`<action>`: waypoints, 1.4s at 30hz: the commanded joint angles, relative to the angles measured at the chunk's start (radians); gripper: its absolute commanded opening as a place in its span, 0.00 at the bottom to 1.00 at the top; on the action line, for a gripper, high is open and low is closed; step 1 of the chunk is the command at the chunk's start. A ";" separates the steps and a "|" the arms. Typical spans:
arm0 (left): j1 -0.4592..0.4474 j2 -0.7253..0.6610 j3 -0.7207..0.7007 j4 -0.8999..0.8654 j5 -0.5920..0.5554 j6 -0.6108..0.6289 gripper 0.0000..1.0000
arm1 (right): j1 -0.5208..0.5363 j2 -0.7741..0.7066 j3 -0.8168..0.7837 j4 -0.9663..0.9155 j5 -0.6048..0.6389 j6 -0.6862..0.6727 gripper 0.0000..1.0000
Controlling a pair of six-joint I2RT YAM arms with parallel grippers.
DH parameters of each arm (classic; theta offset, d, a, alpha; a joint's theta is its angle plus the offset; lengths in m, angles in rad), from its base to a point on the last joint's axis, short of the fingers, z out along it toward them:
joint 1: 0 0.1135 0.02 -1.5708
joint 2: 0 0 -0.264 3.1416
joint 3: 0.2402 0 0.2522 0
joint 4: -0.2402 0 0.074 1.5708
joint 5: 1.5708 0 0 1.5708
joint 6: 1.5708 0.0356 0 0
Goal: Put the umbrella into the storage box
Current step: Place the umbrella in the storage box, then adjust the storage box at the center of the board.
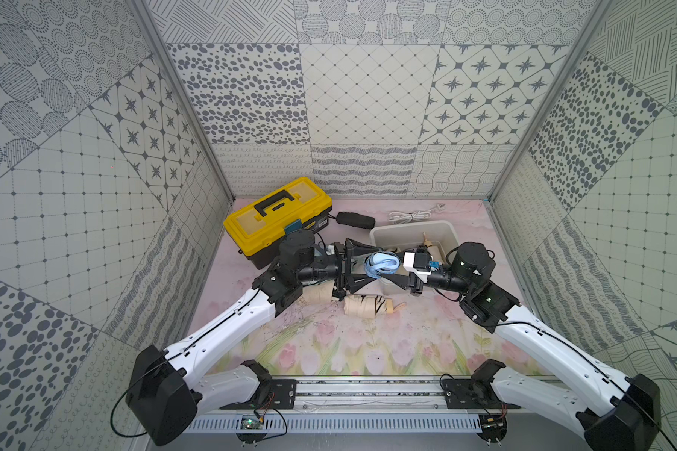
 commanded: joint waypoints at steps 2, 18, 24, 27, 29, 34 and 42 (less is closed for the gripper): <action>0.042 -0.125 -0.041 -0.181 -0.347 0.280 0.78 | -0.023 -0.039 -0.028 0.026 0.109 0.174 0.24; -0.072 0.186 0.111 -0.308 -0.601 1.062 0.75 | -0.184 0.172 0.263 -0.425 0.349 0.559 0.21; -0.104 0.383 0.204 -0.255 -0.540 1.059 0.71 | -0.270 0.311 0.441 -0.667 0.339 0.559 0.20; -0.104 0.446 0.245 -0.246 -0.511 1.074 0.63 | -0.294 0.378 0.502 -0.739 0.330 0.549 0.19; -0.104 0.473 0.264 -0.243 -0.503 1.082 0.59 | -0.296 0.413 0.528 -0.759 0.340 0.541 0.19; -0.100 0.541 0.337 -0.308 -0.519 1.119 0.50 | -0.297 0.513 0.609 -0.841 0.312 0.514 0.19; -0.099 0.599 0.428 -0.387 -0.546 1.205 0.40 | -0.297 0.602 0.633 -0.896 0.165 0.534 0.18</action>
